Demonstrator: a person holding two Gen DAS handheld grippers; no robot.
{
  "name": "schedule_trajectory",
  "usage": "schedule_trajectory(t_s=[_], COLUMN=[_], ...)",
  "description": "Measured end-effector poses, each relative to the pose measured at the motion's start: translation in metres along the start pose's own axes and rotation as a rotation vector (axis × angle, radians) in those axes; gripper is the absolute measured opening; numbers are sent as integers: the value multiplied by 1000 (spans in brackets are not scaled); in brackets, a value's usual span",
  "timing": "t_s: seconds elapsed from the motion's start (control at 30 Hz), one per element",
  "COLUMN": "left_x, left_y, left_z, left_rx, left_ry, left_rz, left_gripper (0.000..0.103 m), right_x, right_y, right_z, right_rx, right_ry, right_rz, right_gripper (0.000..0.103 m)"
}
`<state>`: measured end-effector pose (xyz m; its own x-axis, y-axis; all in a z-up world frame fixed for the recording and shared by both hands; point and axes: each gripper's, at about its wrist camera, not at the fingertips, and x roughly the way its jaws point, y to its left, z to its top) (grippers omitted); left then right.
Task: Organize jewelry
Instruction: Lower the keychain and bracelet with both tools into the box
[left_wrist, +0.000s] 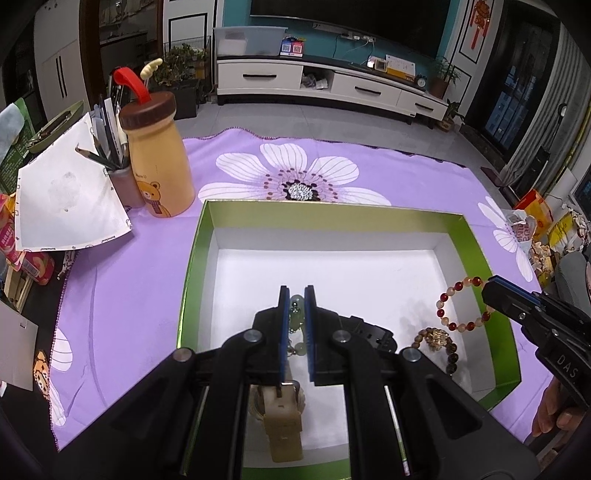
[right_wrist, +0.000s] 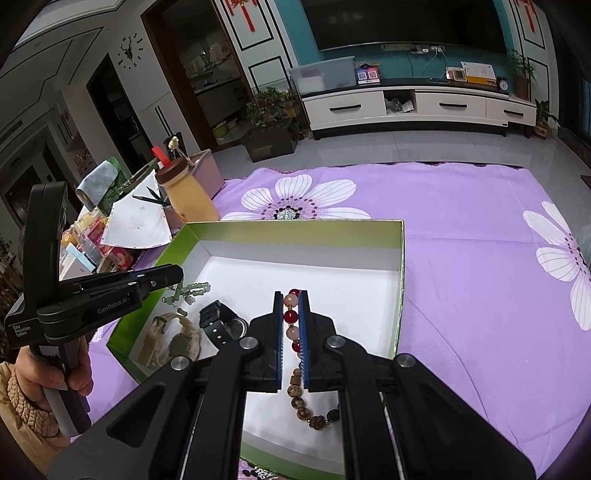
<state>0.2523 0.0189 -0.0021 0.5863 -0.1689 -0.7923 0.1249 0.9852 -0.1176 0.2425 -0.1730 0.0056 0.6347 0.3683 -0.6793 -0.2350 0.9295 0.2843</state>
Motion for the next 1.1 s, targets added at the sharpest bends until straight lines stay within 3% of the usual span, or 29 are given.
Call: schedule_trajectory(t_s=[1.1], left_x=[26], left_y=[3], left_z=[-5], left_rx=[9], left_ry=[60], left_rz=[25], left_gripper=[7], right_x=[28], right_y=[-6], right_z=[-8], right_rx=[12], right_ry=[73], right_rz=[-30], right_gripper=[7])
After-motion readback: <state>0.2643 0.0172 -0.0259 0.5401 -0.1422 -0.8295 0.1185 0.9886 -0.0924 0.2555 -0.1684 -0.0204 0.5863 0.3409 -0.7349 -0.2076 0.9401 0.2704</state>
